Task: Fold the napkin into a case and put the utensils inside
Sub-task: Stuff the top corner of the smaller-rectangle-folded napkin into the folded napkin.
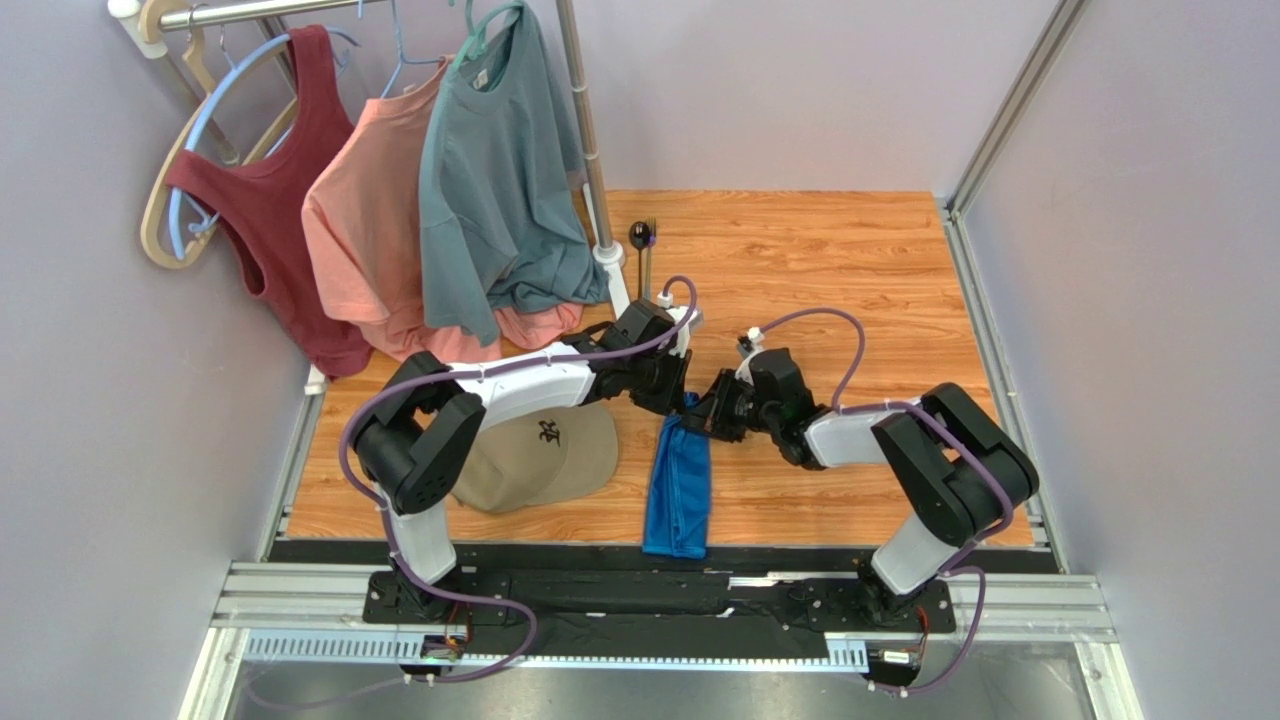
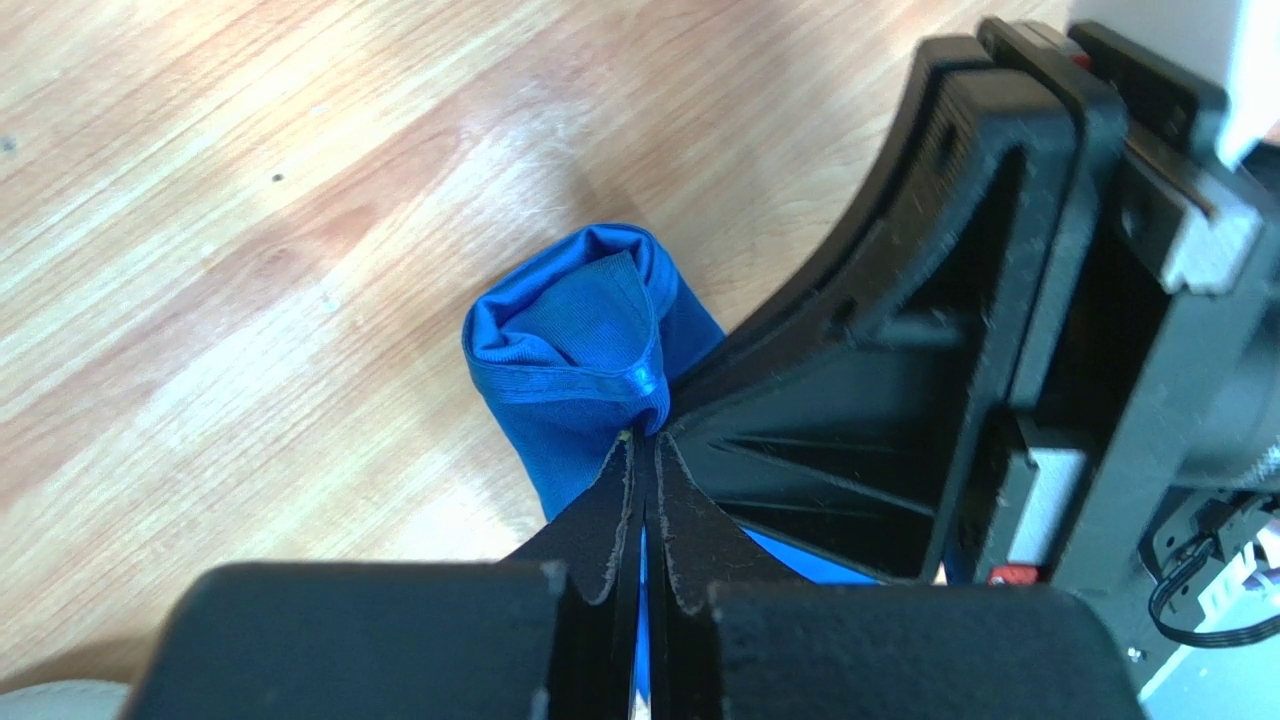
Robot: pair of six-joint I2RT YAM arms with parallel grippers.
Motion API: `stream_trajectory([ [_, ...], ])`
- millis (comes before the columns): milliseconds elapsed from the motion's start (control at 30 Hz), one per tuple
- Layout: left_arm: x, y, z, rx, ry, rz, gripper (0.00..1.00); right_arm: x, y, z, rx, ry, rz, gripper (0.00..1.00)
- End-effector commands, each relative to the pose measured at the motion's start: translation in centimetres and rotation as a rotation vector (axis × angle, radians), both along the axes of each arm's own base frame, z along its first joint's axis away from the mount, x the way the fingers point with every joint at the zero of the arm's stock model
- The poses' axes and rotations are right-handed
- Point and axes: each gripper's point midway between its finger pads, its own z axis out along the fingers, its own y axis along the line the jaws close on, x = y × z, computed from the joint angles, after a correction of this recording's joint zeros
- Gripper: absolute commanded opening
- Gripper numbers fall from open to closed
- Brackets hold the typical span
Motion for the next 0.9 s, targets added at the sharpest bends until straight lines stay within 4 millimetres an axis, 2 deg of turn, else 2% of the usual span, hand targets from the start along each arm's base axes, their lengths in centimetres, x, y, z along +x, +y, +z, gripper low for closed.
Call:
stream_trajectory([
  [0,0.0,-0.2,0.8,-0.021,-0.007,-0.013,0.04,2.2,1.9,3.1,0.058,-0.155,0.015,0.00],
  [67,0.1,-0.3,0.7,-0.020,-0.006,-0.013,0.12,2.3,2.0,1.7,0.045,-0.111,0.010,0.00],
  [100,0.2,-0.3,0.7,-0.019,-0.008,-0.013,0.20,2.4,2.5,1.9,0.057,-0.111,0.025,0.00],
  [133,0.2,-0.2,0.6,-0.018,-0.004,-0.011,0.23,2.4,2.6,1.6,0.062,-0.102,0.029,0.00],
  [333,0.2,0.5,0.5,-0.007,-0.013,0.006,0.34,2.9,2.9,0.3,0.059,-0.074,0.016,0.00],
  [367,0.4,0.8,0.5,-0.005,-0.013,0.016,0.42,3.2,3.0,0.4,0.065,-0.078,0.015,0.00],
  [433,0.6,1.3,0.4,-0.003,-0.013,0.033,0.45,3.4,3.3,0.4,0.061,-0.075,0.019,0.00],
  [533,0.8,2.1,1.1,-0.007,-0.027,0.053,0.53,3.6,3.4,0.4,0.056,-0.074,0.023,0.00],
  [567,1.0,2.3,2.1,-0.021,-0.051,0.064,0.57,3.6,3.4,0.3,0.049,-0.066,0.026,0.00],
  [700,2.8,4.7,3.3,-0.034,-0.069,0.164,0.57,3.6,3.5,-0.2,0.027,-0.050,0.039,0.00],
  [800,3.8,6.4,2.7,-0.037,-0.036,0.237,0.56,3.6,3.5,-0.9,-0.003,-0.020,0.052,0.00],
  [867,4.2,6.6,1.8,-0.042,-0.002,0.251,0.56,3.6,3.6,-1.4,-0.010,-0.003,0.059,0.00],
])
